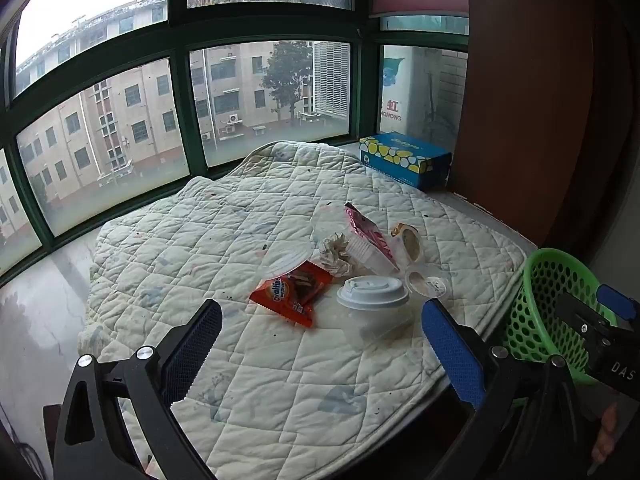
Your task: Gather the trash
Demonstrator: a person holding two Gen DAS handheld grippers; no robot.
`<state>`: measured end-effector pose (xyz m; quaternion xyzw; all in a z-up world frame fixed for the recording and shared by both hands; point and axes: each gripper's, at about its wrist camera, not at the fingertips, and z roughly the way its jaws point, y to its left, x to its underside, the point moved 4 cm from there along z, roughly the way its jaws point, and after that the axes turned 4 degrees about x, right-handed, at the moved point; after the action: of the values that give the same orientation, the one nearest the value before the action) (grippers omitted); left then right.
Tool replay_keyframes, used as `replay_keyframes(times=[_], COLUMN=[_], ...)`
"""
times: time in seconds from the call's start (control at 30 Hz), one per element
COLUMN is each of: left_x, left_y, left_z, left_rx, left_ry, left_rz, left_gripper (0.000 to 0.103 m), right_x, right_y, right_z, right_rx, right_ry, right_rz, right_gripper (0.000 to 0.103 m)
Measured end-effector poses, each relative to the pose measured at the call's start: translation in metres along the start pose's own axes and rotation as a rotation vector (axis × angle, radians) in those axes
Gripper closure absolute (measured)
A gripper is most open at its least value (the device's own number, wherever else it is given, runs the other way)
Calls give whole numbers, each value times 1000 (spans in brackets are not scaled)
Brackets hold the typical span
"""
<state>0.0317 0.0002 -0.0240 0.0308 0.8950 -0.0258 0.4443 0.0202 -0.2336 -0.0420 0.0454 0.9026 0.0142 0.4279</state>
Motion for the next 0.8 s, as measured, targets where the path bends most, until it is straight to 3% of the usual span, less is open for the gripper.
replay_keyframes(times=[0.8], left_x=[0], left_y=[7], left_z=[3], left_rx=[-11], left_ry=[11], left_rz=[-27], left_gripper=[6], right_x=[0], right_y=[-4], right_z=[1], right_rx=[4], right_ry=[3], right_rz=[5], right_gripper=[5])
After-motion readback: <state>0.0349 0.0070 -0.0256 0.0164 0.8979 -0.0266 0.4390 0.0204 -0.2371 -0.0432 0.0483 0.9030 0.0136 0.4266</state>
